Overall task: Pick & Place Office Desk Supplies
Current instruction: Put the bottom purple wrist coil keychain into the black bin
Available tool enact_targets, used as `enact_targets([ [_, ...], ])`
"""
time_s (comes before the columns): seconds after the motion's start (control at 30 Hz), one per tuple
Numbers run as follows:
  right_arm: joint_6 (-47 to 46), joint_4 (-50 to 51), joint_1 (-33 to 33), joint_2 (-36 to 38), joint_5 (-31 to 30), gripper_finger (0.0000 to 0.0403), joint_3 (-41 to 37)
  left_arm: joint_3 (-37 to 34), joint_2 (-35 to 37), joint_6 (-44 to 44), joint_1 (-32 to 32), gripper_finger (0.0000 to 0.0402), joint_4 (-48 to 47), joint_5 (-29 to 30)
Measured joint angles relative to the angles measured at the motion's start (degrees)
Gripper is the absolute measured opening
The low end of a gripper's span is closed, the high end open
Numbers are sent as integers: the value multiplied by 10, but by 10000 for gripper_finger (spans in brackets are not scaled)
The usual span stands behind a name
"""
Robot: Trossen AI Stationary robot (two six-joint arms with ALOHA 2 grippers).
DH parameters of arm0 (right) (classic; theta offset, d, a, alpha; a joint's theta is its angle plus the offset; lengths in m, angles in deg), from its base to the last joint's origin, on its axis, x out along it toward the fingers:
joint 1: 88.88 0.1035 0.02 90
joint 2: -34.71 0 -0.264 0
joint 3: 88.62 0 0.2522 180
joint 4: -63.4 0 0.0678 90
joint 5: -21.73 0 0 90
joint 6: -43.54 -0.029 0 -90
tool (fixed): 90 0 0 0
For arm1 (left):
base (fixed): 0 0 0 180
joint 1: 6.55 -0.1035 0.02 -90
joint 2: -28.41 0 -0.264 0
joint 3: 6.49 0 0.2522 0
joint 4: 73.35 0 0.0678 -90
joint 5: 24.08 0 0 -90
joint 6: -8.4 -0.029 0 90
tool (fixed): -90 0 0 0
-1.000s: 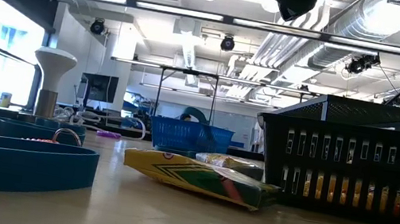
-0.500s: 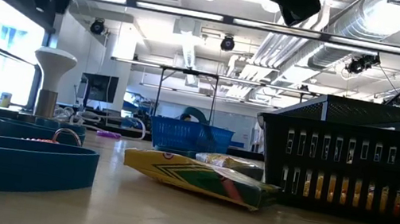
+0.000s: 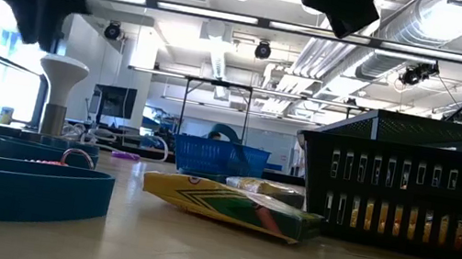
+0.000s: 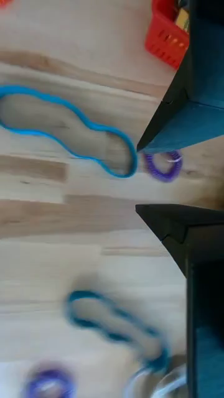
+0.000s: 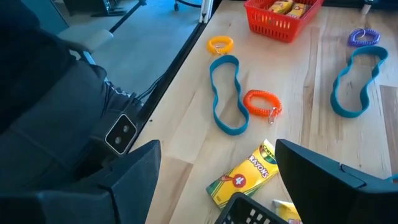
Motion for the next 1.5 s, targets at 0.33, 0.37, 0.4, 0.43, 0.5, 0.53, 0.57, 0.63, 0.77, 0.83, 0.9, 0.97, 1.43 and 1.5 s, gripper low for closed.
enact_targets([
  [0.33, 6, -22, 0, 0, -3, 304, 0, -93, 8, 141, 15, 133, 3, -18],
  [0.37, 6, -24, 0, 0, -3, 304, 0, -98, 4, 138, 17, 133, 7, -26],
  [0.4, 6, -23, 0, 0, -3, 304, 0, -103, 0, 136, 21, 133, 13, -32],
  [0.43, 6, -23, 0, 0, -3, 304, 0, -107, -4, 135, 23, 133, 19, -39],
  [0.5, 6, -22, 0, 0, -3, 304, 0, -112, -14, 122, 28, 133, 22, -41],
  [0.53, 6, -22, 0, 0, -3, 304, 0, -114, -18, 111, 30, 133, 28, -41],
  [0.57, 6, -23, 0, -2, -1, 304, 0, -115, -22, 101, 32, 133, 29, -39],
  [0.63, 6, -18, 0, -4, 1, 304, 0, -118, -30, 83, 38, 133, 36, -31],
  [0.77, 4, -16, 1, -4, 16, 304, 0, -130, -39, 43, 56, 133, 72, -24],
  [0.83, -3, -14, 1, -4, 16, 304, 0, -139, -40, 28, 68, 133, 83, -24],
  [0.9, -8, -14, 1, -4, 16, 304, 0, -142, -40, 29, 79, 133, 85, -24],
  [0.97, -9, -14, 1, -4, 16, 304, 0, -143, -40, 32, 86, 133, 83, -24],
  [1.43, -21, -22, 1, -4, 13, 304, 0, -187, -40, 95, 99, 133, 86, -9],
  [1.5, -21, -22, 1, -4, 13, 304, 0, -188, -40, 99, 99, 133, 89, -8],
])
